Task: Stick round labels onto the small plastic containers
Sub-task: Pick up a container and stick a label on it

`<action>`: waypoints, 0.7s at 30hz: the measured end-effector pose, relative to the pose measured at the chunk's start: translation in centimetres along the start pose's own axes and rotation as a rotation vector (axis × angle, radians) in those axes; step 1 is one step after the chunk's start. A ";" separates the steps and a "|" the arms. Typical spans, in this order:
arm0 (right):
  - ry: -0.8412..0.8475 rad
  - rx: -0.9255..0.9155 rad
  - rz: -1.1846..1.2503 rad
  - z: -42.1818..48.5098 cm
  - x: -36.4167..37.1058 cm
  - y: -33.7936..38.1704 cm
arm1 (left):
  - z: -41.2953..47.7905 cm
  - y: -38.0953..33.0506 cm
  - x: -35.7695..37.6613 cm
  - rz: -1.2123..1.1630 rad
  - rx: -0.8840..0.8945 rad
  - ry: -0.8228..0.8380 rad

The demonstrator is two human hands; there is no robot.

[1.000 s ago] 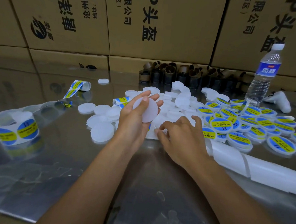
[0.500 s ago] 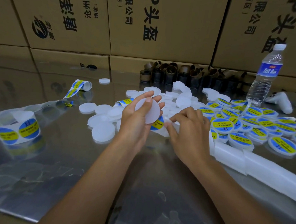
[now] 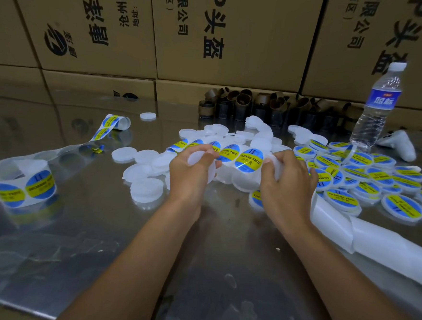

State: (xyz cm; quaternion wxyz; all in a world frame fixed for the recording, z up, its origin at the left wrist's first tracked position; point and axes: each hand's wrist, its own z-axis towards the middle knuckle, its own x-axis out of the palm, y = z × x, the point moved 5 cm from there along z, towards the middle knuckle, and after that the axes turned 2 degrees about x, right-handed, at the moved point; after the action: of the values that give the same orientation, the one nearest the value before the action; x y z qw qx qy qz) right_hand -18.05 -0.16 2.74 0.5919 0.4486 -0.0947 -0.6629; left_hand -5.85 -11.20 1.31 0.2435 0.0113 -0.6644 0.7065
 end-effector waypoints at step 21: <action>0.032 -0.148 0.068 -0.7 0.2 1.0 | 0.8 0.9 -0.9 -0.113 -0.019 -0.083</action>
State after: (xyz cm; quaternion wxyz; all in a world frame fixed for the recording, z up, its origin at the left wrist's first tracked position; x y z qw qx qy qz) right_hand -16.86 -0.33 2.87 0.6472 0.4107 -0.0511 -0.6402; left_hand -5.60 -12.27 0.27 0.2554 0.0760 -0.6790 0.6841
